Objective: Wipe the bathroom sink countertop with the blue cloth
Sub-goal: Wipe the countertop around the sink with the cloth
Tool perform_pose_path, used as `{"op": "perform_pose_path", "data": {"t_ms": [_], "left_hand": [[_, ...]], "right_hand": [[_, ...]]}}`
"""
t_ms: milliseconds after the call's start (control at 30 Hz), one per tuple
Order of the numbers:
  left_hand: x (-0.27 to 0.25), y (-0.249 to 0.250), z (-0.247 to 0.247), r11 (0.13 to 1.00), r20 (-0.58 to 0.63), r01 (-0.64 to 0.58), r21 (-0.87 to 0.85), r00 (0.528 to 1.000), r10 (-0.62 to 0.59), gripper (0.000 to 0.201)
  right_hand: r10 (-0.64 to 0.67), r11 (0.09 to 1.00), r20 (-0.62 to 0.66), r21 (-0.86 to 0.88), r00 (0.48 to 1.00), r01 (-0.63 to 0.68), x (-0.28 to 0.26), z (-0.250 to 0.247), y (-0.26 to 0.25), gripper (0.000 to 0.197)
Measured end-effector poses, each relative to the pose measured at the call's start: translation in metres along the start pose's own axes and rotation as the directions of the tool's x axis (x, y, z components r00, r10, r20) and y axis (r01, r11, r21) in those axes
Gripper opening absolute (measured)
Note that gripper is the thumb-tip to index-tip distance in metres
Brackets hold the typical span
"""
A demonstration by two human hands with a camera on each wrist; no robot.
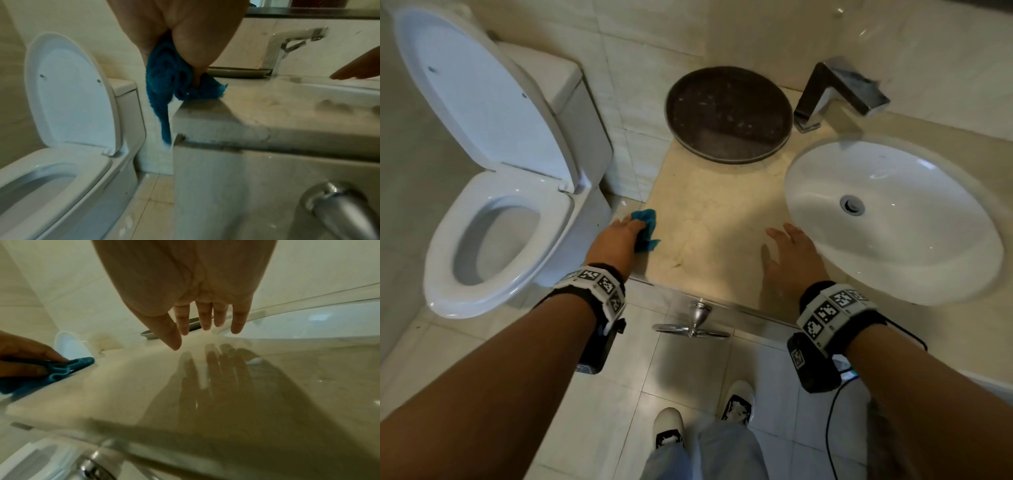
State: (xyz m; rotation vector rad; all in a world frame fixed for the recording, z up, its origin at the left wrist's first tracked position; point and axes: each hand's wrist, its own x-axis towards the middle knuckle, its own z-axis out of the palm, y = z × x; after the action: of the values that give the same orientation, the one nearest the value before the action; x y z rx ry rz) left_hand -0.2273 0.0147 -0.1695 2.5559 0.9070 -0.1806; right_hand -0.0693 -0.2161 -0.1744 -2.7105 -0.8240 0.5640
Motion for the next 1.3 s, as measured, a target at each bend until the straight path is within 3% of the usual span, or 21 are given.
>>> {"op": "perform_pose_path", "data": {"t_ms": [133,200,300,367,467,533,667,733,900,967,1067,1167,1233,1300], "left_hand": [[0.016,0.040,-0.002,0.986,-0.071,-0.119,-0.114,0.991,0.112,0.044],[0.022,0.069,0.008,0.963,-0.017,-0.212,-0.168,0.977,0.212,0.040],[0.026,0.098,0.034,0.953,0.174,-0.303,-0.023,0.937,0.303,0.051],[0.027,0.095,0.047,0.954,0.268,-0.300,0.022,0.921,0.283,0.054],[0.028,0.072,0.046,0.966,0.161,-0.256,-0.034,0.953,0.258,0.051],[0.035,0.056,0.033,0.985,0.104,-0.174,0.000,0.979,0.173,0.052],[0.047,0.020,0.002,0.992,0.129,0.028,0.123,0.991,-0.044,0.046],[0.040,0.014,-0.004,0.983,0.128,0.046,0.180,0.989,-0.070,0.048],[0.034,0.061,0.016,0.984,0.091,-0.180,0.010,0.980,0.178,0.054],[0.034,0.092,0.037,0.956,0.206,-0.291,0.029,0.938,0.279,0.055],[0.038,0.115,0.056,0.930,0.352,-0.347,0.125,0.892,0.285,0.060],[0.048,0.093,0.047,0.966,0.250,-0.245,0.076,0.943,0.220,0.052],[0.058,0.069,0.028,0.991,0.149,-0.125,0.050,0.982,0.117,0.050],[0.064,0.051,0.008,0.997,0.127,-0.019,0.078,0.992,0.009,0.046]], "right_hand": [[-0.017,1.000,0.072,-0.020,0.997,0.019,0.017,-0.004,-0.014,0.060],[-0.008,0.999,0.096,-0.041,0.995,0.012,0.023,-0.001,-0.016,0.064],[0.026,0.993,0.135,-0.116,0.990,-0.010,0.027,0.002,-0.013,0.069],[0.034,0.985,0.143,-0.174,0.989,-0.008,0.028,0.002,-0.011,0.070],[0.037,0.977,0.176,-0.214,0.984,0.001,0.028,0.000,-0.012,0.071],[0.041,0.976,0.197,-0.218,0.979,0.003,0.029,-0.001,-0.012,0.071],[0.035,0.975,0.224,-0.223,0.974,0.016,0.029,-0.004,-0.011,0.071],[0.028,0.973,0.226,-0.231,0.974,0.026,0.028,-0.006,-0.010,0.070],[0.030,0.973,0.218,-0.230,0.976,0.021,0.028,-0.005,-0.011,0.070],[0.030,0.971,0.207,-0.237,0.978,0.020,0.028,-0.005,-0.011,0.069],[0.018,0.968,0.188,-0.249,0.982,0.030,0.029,-0.005,-0.011,0.068],[0.016,0.965,0.217,-0.260,0.976,0.042,0.029,-0.007,-0.010,0.071],[0.003,0.967,0.236,-0.248,0.972,0.057,0.029,-0.010,-0.008,0.073],[-0.009,0.970,0.250,-0.233,0.968,0.069,0.030,-0.011,-0.006,0.074]]}}
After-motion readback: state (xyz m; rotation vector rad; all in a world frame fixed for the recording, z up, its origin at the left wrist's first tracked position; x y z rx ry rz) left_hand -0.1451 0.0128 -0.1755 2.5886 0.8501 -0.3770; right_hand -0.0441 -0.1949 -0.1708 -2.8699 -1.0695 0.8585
